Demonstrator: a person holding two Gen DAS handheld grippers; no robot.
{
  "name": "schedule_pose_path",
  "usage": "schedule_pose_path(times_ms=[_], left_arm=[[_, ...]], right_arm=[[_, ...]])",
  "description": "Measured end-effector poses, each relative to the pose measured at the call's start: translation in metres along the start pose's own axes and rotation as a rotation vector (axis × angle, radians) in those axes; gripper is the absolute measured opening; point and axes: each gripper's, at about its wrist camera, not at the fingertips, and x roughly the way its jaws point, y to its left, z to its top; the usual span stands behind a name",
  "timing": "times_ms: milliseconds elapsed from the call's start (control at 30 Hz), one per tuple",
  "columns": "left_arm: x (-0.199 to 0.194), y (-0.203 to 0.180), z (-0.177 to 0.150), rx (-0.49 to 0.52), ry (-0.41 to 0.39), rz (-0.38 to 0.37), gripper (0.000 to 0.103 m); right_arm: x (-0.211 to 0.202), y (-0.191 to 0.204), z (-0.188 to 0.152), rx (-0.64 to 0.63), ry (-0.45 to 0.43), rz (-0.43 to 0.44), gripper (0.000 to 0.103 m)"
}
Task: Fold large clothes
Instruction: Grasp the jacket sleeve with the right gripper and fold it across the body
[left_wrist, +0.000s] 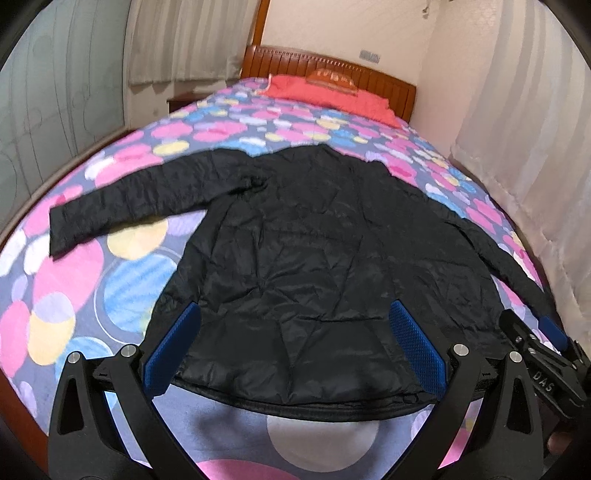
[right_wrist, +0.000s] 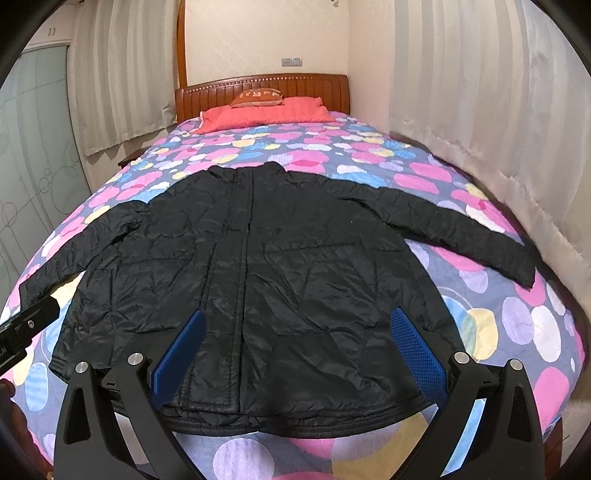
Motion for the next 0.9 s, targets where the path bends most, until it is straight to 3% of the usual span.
schedule_pose_path(times_ms=[100, 133, 167, 233, 267, 333, 367, 433, 467, 600, 633, 667, 733, 900], left_arm=[[0.011, 0.005, -0.001, -0.007, 0.004, 0.037, 0.098], [0.014, 0.006, 0.0, -0.009, 0.008, 0.044, 0.082], [0.018, 0.008, 0.0, -0.01, 0.017, 0.052, 0.057], [0.028, 0.013, 0.002, -0.029, 0.048, 0.048, 0.045], [0.034, 0.013, 0.003, -0.038, 0.062, 0.032, 0.044], [0.04, 0.017, 0.006, -0.046, 0.074, 0.019, 0.046], [0.042, 0.018, 0.007, -0.055, 0.071, 0.01, 0.066], [0.046, 0.018, 0.01, -0.062, 0.063, -0.008, 0.096], [0.048, 0.018, 0.011, -0.065, 0.062, -0.023, 0.096], [0.068, 0.035, 0.017, -0.155, 0.136, -0.107, 0.096], [0.073, 0.044, 0.018, -0.202, 0.151, -0.117, 0.093], [0.077, 0.049, 0.019, -0.226, 0.157, -0.118, 0.08], [0.085, 0.061, 0.022, -0.261, 0.167, -0.089, 0.072], [0.097, 0.083, 0.031, -0.29, 0.149, -0.004, 0.073]], right_arm=[[0.01, -0.008, -0.001, 0.034, 0.023, 0.023, 0.098], [0.013, -0.011, -0.003, 0.043, 0.03, 0.036, 0.098], [0.015, -0.015, -0.001, 0.049, 0.032, 0.052, 0.096], [0.021, -0.017, -0.002, 0.053, 0.035, 0.061, 0.051], [0.026, -0.019, -0.001, 0.056, 0.057, 0.063, 0.04], [0.036, -0.025, -0.002, 0.088, 0.092, 0.101, 0.04], [0.04, -0.03, -0.002, 0.106, 0.095, 0.104, 0.043], [0.045, -0.04, -0.001, 0.134, 0.089, 0.087, 0.065], [0.047, -0.05, 0.0, 0.159, 0.076, 0.077, 0.078], [0.054, -0.098, 0.007, 0.276, 0.045, 0.049, 0.078], [0.057, -0.112, 0.008, 0.313, 0.042, 0.042, 0.078], [0.061, -0.128, 0.009, 0.354, 0.039, 0.034, 0.078], [0.069, -0.169, 0.009, 0.458, 0.026, 0.007, 0.078], [0.092, -0.249, 0.004, 0.651, -0.004, -0.064, 0.078]])
